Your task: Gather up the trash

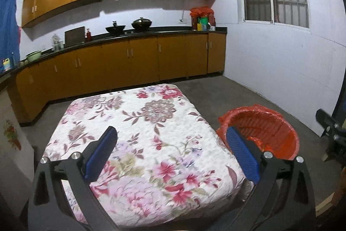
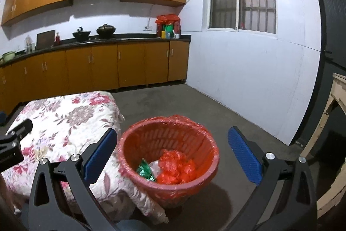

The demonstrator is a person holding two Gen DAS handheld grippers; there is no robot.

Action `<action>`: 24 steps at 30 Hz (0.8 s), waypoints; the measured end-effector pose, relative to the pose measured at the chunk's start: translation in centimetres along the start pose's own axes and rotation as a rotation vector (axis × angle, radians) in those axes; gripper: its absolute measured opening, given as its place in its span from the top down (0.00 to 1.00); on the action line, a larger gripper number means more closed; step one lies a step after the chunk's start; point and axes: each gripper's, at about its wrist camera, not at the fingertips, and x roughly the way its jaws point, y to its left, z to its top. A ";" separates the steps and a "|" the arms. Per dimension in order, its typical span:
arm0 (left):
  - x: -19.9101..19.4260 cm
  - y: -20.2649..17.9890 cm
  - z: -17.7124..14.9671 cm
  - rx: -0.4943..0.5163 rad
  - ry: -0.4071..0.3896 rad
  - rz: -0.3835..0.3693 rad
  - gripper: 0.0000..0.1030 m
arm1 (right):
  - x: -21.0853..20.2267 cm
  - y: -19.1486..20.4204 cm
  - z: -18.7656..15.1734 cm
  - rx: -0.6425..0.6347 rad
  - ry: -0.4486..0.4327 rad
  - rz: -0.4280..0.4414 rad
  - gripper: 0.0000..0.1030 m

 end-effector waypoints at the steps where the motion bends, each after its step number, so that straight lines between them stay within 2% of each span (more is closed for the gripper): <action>1: -0.4 0.1 -0.2 0.003 -0.006 0.011 0.04 | -0.2 0.3 -0.2 -0.001 0.002 0.003 0.02; 9: -2.7 0.9 -1.7 -0.001 -0.019 0.073 0.04 | -1.6 1.9 -1.1 -0.008 0.029 0.017 0.02; 24: -5.0 2.1 -3.6 -0.045 0.000 0.128 0.04 | -3.0 2.8 -2.7 0.003 0.060 0.003 0.02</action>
